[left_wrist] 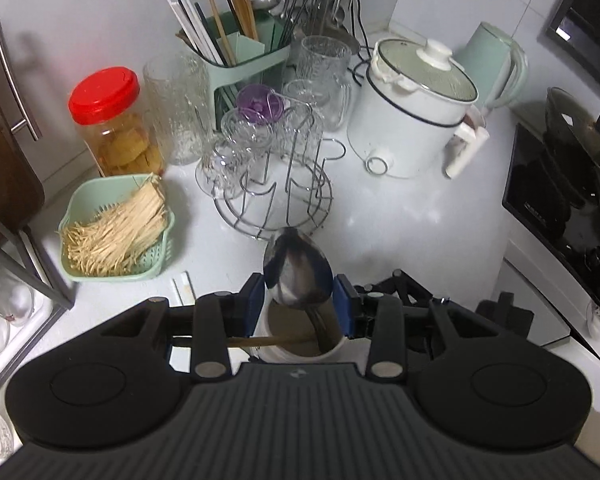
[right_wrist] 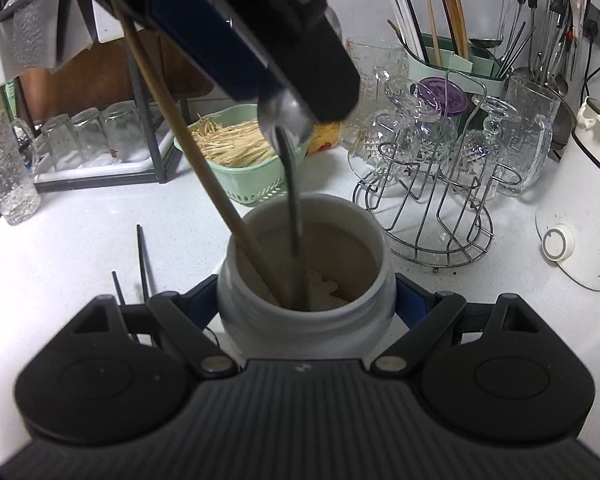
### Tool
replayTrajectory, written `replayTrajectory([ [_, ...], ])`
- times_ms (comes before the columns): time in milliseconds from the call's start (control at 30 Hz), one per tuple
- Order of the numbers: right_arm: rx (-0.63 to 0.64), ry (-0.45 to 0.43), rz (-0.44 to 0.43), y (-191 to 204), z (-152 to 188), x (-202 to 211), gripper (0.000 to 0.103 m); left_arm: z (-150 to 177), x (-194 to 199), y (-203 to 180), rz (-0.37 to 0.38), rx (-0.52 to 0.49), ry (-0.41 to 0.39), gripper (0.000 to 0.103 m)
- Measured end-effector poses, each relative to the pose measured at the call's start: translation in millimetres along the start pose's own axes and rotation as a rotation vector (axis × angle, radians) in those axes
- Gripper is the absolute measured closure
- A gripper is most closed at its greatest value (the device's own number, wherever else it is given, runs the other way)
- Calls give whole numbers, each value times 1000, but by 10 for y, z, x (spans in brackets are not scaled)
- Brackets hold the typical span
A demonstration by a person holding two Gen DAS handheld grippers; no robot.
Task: Organize utensils
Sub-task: 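Lower the spoon into the mug and open the left gripper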
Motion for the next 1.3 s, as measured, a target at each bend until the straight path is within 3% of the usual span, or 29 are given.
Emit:
replayTrajectory([
  [300, 17, 10, -29, -3, -13, -12, 12, -39, 81, 105, 4, 106, 25, 58],
  [433, 28, 18, -38, -5, -20, -19, 12, -46, 165, 119, -3, 125, 15, 49],
  [800, -11, 13, -57, -35, -54, -15, 12, -62, 653, 257, -18, 200, -84, 48],
  [1033, -32, -3, -58, -41, -57, 3, 13, 117, 956, 386, -60, 210, -135, 48],
  [1133, -73, -29, -77, -59, -76, 31, 0, 203, 1087, 495, -80, 234, -161, 48],
  [1300, -52, -46, -71, 24, -90, 81, 0, 345, 1192, 609, -84, 272, -190, 47],
])
Point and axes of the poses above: each gripper's, at about its wrist camera, not at the fingertips, and x roughly against the way its jaws point, y to its left, z to its underside, the point moved 10 cm from there along -x, roughly the way its jaws point, and after that the axes turned 10 degrees about -z, right-handed, at the moved point
